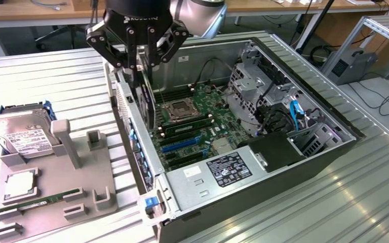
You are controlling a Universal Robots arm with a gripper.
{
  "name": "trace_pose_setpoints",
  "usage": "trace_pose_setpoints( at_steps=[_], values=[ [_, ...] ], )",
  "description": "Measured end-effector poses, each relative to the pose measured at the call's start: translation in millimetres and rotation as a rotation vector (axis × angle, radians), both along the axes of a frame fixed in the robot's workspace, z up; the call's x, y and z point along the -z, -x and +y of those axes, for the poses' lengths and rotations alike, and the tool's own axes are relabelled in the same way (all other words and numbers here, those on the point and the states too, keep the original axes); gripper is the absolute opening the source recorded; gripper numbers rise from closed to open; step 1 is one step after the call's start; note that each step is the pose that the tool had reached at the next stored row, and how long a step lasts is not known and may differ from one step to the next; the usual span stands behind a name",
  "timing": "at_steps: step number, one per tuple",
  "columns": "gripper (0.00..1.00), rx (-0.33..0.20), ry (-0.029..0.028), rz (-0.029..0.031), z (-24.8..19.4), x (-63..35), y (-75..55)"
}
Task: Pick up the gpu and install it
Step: 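Pick up the gpu and move the gpu toward the slot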
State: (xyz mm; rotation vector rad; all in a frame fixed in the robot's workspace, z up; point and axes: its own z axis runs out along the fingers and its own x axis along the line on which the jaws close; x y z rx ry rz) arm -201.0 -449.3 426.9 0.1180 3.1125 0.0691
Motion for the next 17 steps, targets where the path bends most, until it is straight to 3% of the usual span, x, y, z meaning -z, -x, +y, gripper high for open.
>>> trace_pose_setpoints(
  at_steps=[17],
  values=[
    [0.26, 0.0, 0.0, 0.0, 0.0, 0.2, -15.7]
  ],
)
